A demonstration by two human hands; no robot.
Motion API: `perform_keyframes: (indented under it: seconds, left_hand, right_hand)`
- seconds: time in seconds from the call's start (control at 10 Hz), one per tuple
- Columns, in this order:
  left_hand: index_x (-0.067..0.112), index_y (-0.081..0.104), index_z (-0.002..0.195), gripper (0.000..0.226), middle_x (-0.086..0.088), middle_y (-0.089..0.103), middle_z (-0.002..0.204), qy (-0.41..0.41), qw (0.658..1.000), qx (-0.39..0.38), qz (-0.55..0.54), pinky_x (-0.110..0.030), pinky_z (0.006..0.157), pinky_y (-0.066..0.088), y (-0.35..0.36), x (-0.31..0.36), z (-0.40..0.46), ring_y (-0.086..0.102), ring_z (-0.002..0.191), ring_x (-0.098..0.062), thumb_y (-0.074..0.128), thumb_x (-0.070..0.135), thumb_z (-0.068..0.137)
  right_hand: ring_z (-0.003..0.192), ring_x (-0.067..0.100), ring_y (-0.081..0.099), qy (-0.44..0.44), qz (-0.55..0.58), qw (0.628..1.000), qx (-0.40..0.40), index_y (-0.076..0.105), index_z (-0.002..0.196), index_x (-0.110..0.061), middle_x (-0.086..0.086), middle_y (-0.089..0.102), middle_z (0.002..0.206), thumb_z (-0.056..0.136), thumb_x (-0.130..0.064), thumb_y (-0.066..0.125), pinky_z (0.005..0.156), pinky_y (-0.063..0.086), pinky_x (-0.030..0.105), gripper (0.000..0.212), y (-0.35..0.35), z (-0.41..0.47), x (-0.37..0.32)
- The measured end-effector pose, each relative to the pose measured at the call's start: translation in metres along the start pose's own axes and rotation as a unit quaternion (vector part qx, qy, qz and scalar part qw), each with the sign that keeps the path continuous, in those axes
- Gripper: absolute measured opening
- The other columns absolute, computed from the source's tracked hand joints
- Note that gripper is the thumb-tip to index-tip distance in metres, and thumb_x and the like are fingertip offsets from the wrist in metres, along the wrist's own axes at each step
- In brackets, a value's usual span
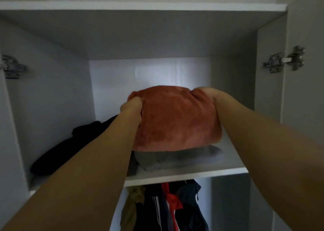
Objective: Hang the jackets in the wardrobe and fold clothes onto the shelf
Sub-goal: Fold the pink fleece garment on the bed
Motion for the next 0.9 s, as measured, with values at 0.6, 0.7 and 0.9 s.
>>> perform_keyframes:
  seconds: [0.6,0.7,0.9]
  left_hand:
    - [0.022,0.012,0.156,0.08,0.0,0.006,0.164,0.192,0.741,-0.134,0.63,-0.042,0.122,0.006,0.06,-0.142,0.121,0.004,0.151,-0.02,0.004,0.056,0.084]
    - [0.019,0.009,0.156,0.066,-0.002,0.002,0.164,0.185,0.747,-0.138,0.623,-0.037,0.122,0.001,0.06,-0.148,0.131,-0.002,0.151,-0.021,0.011,0.049,0.098]
    - [0.03,0.015,0.156,0.083,0.003,0.003,0.165,0.124,0.751,-0.136,0.635,-0.055,0.12,0.005,0.054,-0.131,0.122,0.001,0.151,-0.023,0.006,0.064,0.08]
  right_hand:
    - [0.115,0.038,0.052,-0.02,-0.238,0.971,-0.006,0.05,0.125,-0.002,0.021,0.055,0.125,0.105,-0.029,0.026,0.093,0.042,0.044,0.041,0.122,0.187,0.155]
    - [0.118,0.039,0.051,-0.027,-0.248,0.968,-0.018,0.049,0.128,-0.002,0.021,0.053,0.128,0.105,-0.029,0.025,0.096,0.041,0.044,0.043,0.124,0.187,0.15]
    - [0.121,0.034,0.049,-0.028,-0.226,0.974,-0.008,0.044,0.137,-0.007,0.019,0.049,0.137,0.103,-0.04,0.023,0.103,0.04,0.043,0.051,0.096,0.158,0.127]
Point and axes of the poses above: each hand's wrist, its own z-axis towards the middle knuckle, its own y-axis out of the palm, x = y × z, the point moved 7 cm from there along z, towards the middle knuckle
